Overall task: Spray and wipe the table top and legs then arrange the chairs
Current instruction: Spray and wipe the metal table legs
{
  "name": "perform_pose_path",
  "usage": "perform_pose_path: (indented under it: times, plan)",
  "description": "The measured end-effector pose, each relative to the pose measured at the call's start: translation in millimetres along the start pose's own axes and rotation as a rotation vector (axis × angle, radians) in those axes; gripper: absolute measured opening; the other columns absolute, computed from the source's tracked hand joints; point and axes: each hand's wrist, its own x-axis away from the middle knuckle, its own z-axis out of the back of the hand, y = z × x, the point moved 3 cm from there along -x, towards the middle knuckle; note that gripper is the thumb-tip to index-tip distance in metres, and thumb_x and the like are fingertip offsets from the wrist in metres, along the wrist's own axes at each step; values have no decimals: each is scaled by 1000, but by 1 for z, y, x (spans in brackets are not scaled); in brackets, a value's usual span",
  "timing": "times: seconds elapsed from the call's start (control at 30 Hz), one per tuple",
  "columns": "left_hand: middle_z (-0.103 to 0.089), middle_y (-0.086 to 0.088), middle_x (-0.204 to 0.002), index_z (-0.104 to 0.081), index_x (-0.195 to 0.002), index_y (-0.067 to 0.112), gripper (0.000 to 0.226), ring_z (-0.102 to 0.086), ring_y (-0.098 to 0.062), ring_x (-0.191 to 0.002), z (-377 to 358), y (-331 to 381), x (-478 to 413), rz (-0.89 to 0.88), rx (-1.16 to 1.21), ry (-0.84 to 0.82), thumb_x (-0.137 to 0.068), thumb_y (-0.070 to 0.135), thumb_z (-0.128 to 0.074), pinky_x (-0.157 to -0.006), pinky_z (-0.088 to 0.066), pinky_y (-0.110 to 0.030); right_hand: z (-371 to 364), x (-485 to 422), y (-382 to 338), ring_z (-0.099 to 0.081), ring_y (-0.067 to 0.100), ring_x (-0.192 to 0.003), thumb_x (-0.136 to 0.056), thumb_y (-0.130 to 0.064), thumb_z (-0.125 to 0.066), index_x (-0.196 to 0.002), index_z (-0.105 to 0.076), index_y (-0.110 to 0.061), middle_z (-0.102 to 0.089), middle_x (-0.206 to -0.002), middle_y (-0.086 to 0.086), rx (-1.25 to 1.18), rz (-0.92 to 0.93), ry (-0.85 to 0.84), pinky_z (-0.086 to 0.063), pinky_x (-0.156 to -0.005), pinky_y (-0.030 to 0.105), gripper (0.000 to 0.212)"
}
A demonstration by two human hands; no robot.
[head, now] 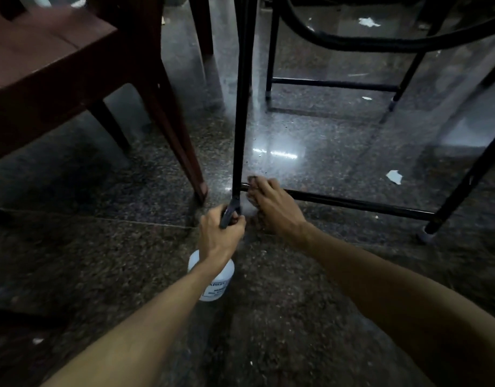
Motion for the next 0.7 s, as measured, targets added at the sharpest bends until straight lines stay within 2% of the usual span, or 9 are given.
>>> perform_pose_path:
  times: [0.07,0.13,0.2,0.27,0.33,0.4,0.5,0.63,0.7]
  plan:
    - [-63,-10,-64,-61,-72,5,24,-62,-27,-62,-9,11,4,-18,14,-20,-85,16,-77,-56,-45,-37,12,40,27,-45,37,-117,-77,-11,-76,-126,-63,1,-54,-136,20,-98,-116,48,-51,-96,45,52]
    - [-66,-10,-68,-64,-74,5,21,-64,-26,-65,-27,26,10,-60,24,-64,-86,16,-77,-60,-50,-36,21,82,57,-46,37,-116,-82,-3,-68,-135,-55,2,-51,-138,18,-210,-292,94,-52,-92,49,55]
    - [-64,-7,-66,-63,-74,6,21,-63,-24,-64,-54,46,21,-136,34,-130,-86,15,-77,-61,-49,-33,37,121,80,-43,30,-121,-86,-3,-65,-140,-53,-6,-49,-141,9,-311,-469,179,-49,-99,42,55]
    - [-59,0,-61,-61,-71,11,22,-60,-19,-60,-77,65,34,-207,48,-179,-85,14,-78,-59,-45,-29,58,147,91,-42,25,-124,-88,-7,-61,-137,-57,-8,-50,-142,7,-383,-581,304,-37,-109,27,50]
    - [-56,4,-60,-60,-72,15,22,-59,-18,-59,-103,93,51,-273,75,-245,-84,14,-79,-59,-47,-29,85,173,105,-43,26,-125,-80,-1,-59,-132,-62,-5,-51,-140,11,-389,-700,362,-35,-111,30,53]
    - [-58,2,-60,-61,-73,14,21,-60,-19,-60,-126,128,71,-315,108,-314,-85,15,-78,-57,-47,-29,115,201,121,-45,27,-124,-76,-1,-53,-128,-64,-5,-53,-137,12,-366,-808,426,-39,-107,33,53]
    - [-54,6,-56,-57,-67,19,27,-55,-11,-54,-147,182,94,-372,184,-358,-85,15,-77,-55,-39,-25,158,235,144,-48,27,-121,-79,-9,-49,-123,-67,-7,-54,-133,10,-336,-897,551,-37,-102,26,47]
    - [-59,4,-58,-59,-66,19,24,-60,-14,-56,-154,252,106,-457,289,-378,-85,15,-74,-56,-48,-29,209,262,175,-47,18,-124,-85,7,-62,-124,-66,-2,-52,-135,11,-296,-965,709,-34,-106,13,40]
    - [-59,5,-58,-60,-66,16,23,-59,-12,-55,-153,281,107,-499,336,-366,-84,16,-75,-56,-48,-28,228,266,187,-47,18,-126,-84,10,-63,-127,-64,0,-50,-137,13,-293,-978,754,-35,-109,15,43]
